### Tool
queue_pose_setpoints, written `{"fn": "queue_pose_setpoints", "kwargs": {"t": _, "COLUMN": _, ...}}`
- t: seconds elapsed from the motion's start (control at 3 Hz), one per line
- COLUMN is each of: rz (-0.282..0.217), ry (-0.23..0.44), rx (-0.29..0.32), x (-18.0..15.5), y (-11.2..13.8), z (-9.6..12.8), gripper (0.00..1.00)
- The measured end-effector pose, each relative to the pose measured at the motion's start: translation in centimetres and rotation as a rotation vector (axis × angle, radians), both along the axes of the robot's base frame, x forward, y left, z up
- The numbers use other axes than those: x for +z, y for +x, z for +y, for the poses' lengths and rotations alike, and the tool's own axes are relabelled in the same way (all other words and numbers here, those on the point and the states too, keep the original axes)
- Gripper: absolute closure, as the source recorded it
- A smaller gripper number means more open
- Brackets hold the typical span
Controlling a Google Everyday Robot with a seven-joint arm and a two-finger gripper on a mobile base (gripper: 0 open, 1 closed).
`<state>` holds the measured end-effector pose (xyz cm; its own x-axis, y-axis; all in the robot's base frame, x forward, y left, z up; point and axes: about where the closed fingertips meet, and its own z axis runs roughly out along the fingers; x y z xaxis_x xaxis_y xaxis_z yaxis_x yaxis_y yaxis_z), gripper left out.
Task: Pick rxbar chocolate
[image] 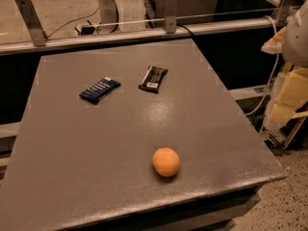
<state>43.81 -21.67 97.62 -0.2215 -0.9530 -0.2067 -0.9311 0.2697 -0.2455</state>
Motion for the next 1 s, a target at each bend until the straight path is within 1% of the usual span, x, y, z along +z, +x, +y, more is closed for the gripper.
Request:
{"fn": "queue_pose_setpoints", "kwargs": {"t": 0.33, "rz": 0.0, "ry": 0.0, "rx": 0.0, "x": 0.0, "y": 0.0, "z": 0.0, "gripper": 0.0}}
{"fn": "queue_pose_setpoints", "kwargs": {"t": 0.67, "rz": -0.019, "ry": 0.042, "rx": 0.062, "x": -0.3, "y": 2.5, "z": 1.7, "gripper": 0.0}}
{"fn": "queue_pose_setpoints", "kwargs": {"t": 1.0, "rz": -0.041, "ry": 0.156, "rx": 0.184, "x": -2.3, "y": 9.2, "z": 7.0, "gripper": 0.0}}
